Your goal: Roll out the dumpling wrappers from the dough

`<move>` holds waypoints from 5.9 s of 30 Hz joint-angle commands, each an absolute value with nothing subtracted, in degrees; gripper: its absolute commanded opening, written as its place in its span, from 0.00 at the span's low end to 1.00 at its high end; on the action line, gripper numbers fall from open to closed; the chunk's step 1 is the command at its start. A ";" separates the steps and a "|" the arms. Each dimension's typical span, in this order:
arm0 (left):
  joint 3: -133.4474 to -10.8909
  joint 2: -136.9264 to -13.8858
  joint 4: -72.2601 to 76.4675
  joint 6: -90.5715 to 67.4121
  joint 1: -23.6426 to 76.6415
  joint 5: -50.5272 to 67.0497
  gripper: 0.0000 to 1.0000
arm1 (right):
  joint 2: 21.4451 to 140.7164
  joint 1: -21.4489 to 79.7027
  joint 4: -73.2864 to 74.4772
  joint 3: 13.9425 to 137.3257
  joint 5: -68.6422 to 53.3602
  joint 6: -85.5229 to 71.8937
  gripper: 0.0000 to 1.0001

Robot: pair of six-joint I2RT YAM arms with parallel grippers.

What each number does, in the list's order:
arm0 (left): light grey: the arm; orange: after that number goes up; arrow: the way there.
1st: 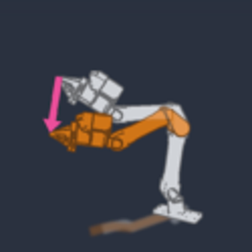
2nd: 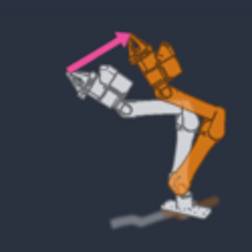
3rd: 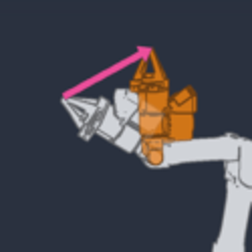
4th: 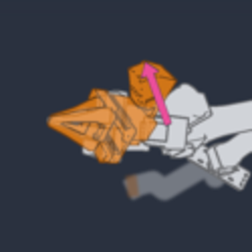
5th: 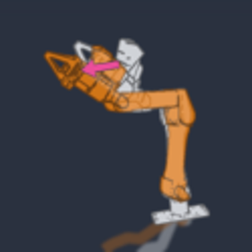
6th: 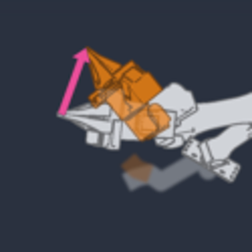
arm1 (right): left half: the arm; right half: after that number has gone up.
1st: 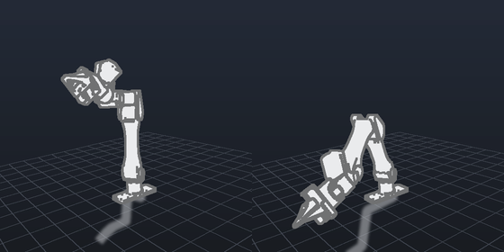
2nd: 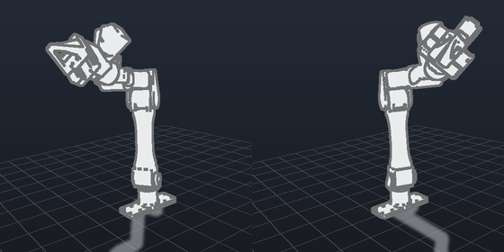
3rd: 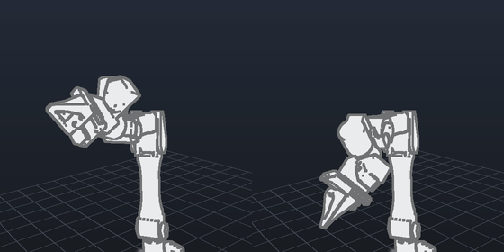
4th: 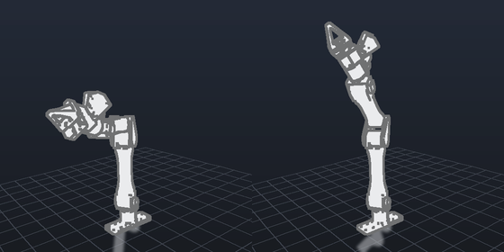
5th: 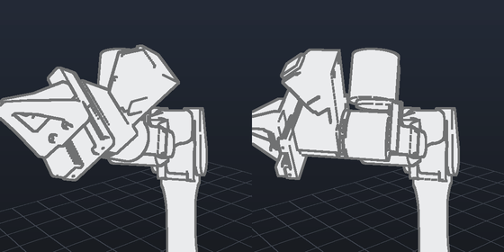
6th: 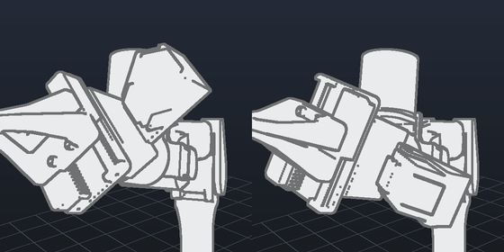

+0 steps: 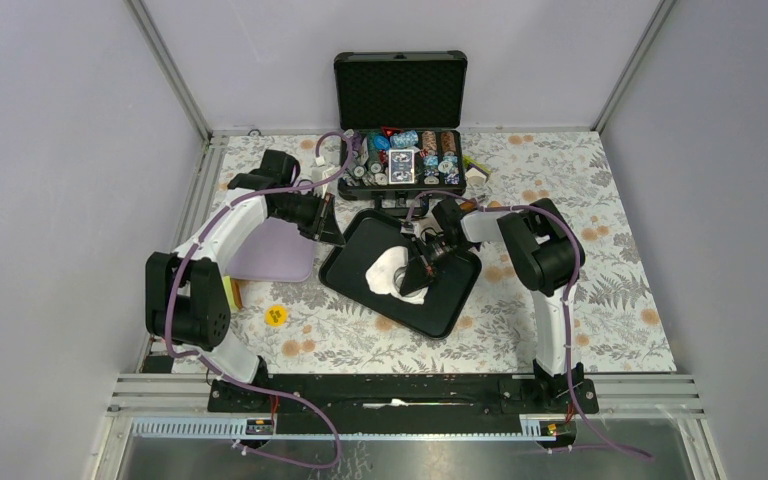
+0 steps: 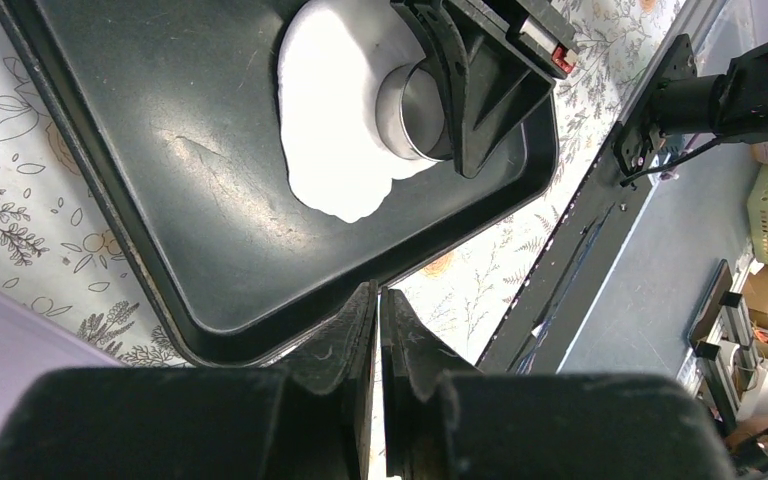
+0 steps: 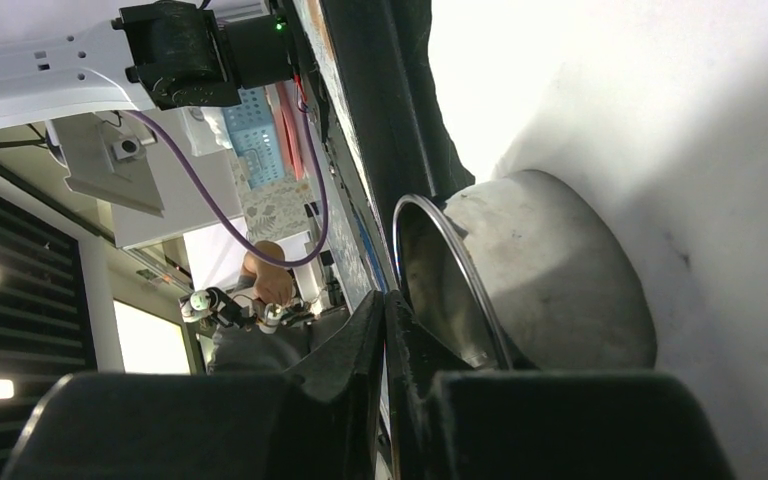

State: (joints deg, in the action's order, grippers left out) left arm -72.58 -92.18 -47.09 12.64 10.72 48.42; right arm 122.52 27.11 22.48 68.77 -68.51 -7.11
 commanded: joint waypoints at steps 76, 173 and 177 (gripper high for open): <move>-87.72 -120.32 -35.51 -4.92 20.34 8.53 0.00 | 103.11 40.15 28.24 69.33 -29.09 62.97 0.99; -87.72 -118.11 -38.54 -4.01 21.47 7.24 0.00 | 108.35 44.92 32.37 63.71 -24.07 61.58 0.45; -87.78 -118.49 -38.58 -3.93 21.94 6.53 0.00 | 109.64 44.23 33.90 65.51 -25.31 64.47 0.45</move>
State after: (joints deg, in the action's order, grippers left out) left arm -88.33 -118.43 -39.33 -3.70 20.88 8.34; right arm 104.53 43.99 25.10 66.41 -21.04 59.33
